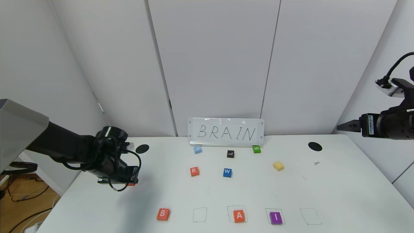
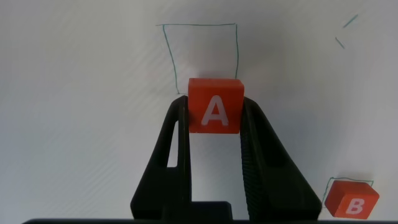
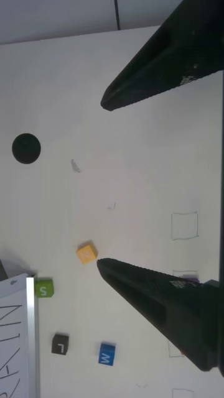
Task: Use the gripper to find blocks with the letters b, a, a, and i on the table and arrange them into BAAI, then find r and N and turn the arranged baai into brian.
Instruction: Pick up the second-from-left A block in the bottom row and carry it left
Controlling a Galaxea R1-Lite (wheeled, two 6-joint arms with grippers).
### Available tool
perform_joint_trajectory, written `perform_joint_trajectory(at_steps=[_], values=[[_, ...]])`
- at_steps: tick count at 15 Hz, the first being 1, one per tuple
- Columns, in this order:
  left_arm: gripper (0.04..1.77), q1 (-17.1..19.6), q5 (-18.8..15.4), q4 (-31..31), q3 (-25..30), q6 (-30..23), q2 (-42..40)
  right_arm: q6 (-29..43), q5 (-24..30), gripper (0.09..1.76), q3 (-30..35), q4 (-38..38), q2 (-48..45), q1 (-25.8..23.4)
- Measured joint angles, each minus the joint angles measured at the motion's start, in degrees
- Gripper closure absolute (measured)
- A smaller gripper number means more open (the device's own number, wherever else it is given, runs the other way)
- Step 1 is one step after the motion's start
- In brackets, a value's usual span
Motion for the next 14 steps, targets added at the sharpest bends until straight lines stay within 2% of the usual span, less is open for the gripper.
perform_joint_trajectory(at_steps=[5,14], values=[[1.29,-0.6,0.1,-3.3,0.1,-0.2,2.1,0.0,0.0,0.14,0.1,0.0,0.0,0.0],[1.29,0.2,0.1,-3.9,-0.6,-0.1,3.8,0.0,0.0,0.14,0.1,0.1,0.3,0.0]])
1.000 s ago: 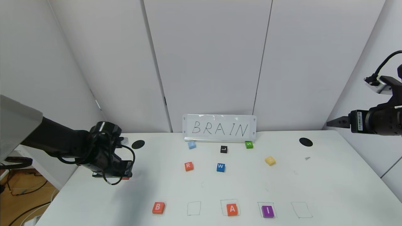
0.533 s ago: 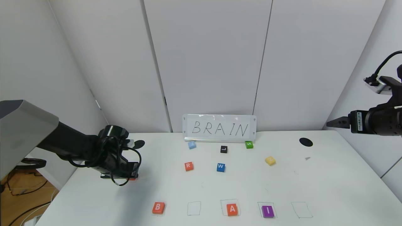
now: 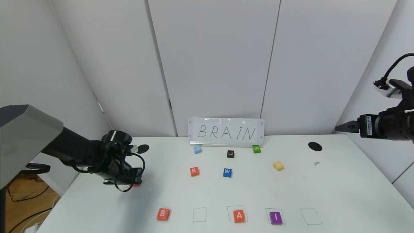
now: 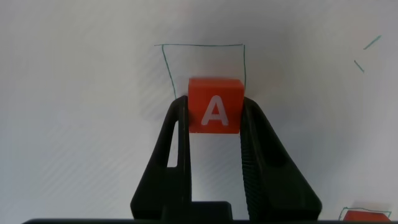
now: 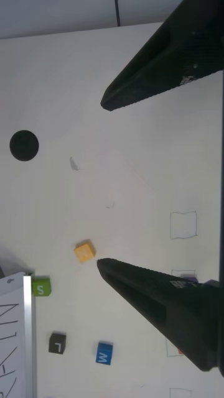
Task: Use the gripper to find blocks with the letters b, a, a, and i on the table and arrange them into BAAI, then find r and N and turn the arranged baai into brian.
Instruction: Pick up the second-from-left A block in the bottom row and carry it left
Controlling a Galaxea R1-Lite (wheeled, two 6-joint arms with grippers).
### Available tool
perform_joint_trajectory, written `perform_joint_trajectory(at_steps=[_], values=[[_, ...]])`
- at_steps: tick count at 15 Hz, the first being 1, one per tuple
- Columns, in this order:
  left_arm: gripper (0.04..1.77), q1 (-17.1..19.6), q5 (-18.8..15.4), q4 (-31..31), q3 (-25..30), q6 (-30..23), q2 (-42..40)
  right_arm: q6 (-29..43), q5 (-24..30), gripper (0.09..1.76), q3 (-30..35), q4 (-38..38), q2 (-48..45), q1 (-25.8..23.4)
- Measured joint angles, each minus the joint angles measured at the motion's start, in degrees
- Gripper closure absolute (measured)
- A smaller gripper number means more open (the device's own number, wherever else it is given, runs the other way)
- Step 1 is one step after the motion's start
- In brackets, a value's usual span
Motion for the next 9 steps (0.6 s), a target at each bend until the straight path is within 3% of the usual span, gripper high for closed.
perform_joint_trajectory(at_steps=[9], values=[[1.29,0.0,0.7,0.3,-0.4,0.0,0.7,0.0,0.0,0.14,0.0,0.0,0.1,0.0]])
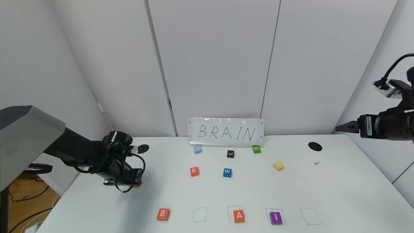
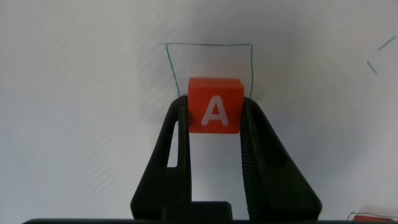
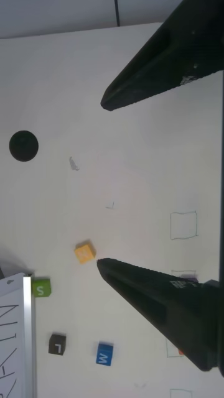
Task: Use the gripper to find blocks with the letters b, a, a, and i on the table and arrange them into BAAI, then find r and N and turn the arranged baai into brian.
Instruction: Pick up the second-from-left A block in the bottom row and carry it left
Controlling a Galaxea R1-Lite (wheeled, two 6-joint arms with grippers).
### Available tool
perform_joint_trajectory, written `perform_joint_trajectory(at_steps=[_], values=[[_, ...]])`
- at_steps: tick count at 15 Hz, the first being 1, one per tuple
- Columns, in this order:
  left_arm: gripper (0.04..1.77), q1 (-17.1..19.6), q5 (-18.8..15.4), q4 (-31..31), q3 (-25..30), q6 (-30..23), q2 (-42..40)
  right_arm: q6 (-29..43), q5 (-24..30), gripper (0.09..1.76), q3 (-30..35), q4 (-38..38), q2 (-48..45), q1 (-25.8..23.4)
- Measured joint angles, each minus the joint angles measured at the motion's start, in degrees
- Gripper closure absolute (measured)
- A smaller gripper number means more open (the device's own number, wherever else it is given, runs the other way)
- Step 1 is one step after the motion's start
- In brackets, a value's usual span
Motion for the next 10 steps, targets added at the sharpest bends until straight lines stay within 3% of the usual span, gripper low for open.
perform_joint_trajectory(at_steps=[10], values=[[1.29,0.0,-0.5,-0.1,-0.2,-0.1,0.0,0.0,0.0,0.14,0.0,0.0,0.1,0.0]])
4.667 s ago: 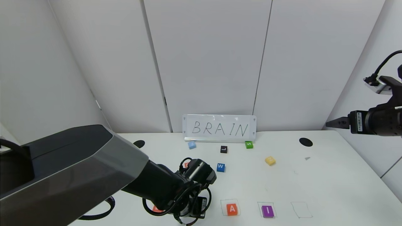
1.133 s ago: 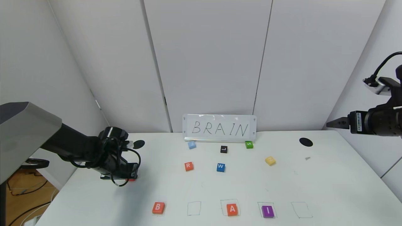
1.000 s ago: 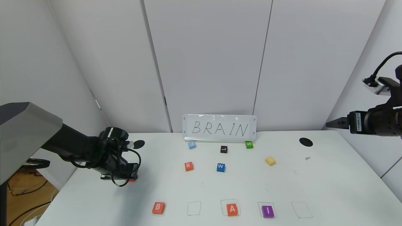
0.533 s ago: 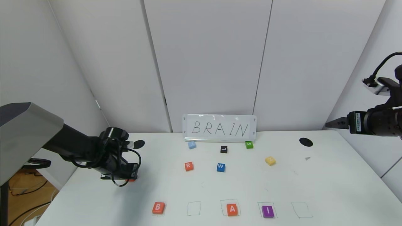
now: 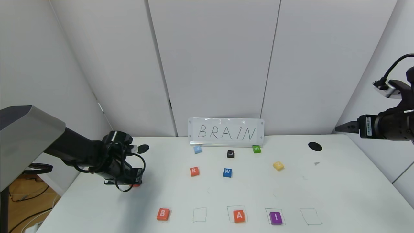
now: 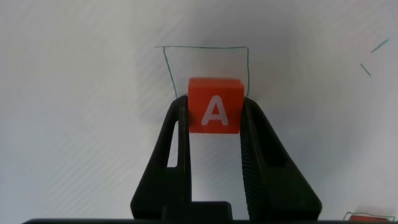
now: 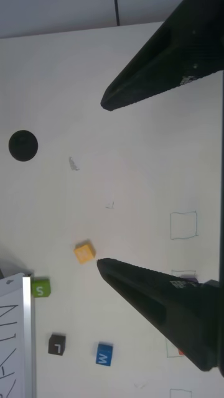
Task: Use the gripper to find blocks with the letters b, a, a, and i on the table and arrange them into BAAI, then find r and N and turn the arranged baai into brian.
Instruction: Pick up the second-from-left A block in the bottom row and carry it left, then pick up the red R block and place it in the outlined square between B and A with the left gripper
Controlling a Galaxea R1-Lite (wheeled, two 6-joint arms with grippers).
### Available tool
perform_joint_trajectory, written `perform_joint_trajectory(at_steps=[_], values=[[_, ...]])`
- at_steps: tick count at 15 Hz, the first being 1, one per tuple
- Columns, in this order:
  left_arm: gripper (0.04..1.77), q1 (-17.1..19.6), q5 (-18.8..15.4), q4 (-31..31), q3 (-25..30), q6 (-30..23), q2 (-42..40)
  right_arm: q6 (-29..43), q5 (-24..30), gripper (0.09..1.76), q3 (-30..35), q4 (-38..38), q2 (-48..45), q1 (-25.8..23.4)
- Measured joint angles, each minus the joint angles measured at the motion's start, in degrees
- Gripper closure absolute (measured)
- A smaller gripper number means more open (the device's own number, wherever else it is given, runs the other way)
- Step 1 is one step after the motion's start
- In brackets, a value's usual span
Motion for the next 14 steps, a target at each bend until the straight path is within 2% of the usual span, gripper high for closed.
perform_joint_trajectory(at_steps=[4,5,7,10,14], values=[[1.29,0.1,0.0,0.0,0.0,-0.1,0.0,0.0,0.0,0.14,0.0,0.0,0.1,0.0],[1.24,0.1,0.0,0.0,0.0,-0.4,0.0,0.0,0.0,0.14,0.0,0.0,0.2,0.0],[0.98,0.1,-0.2,0.0,-0.2,-1.3,0.0,0.1,0.0,0.14,0.0,0.0,0.3,0.0],[0.7,0.1,-0.2,0.0,-0.5,-1.3,0.0,0.2,0.0,0.14,-0.1,0.0,0.3,0.0],[0.46,0.5,-0.2,0.1,-0.9,-1.3,0.0,0.2,0.0,0.14,-0.1,0.0,0.3,0.0]])
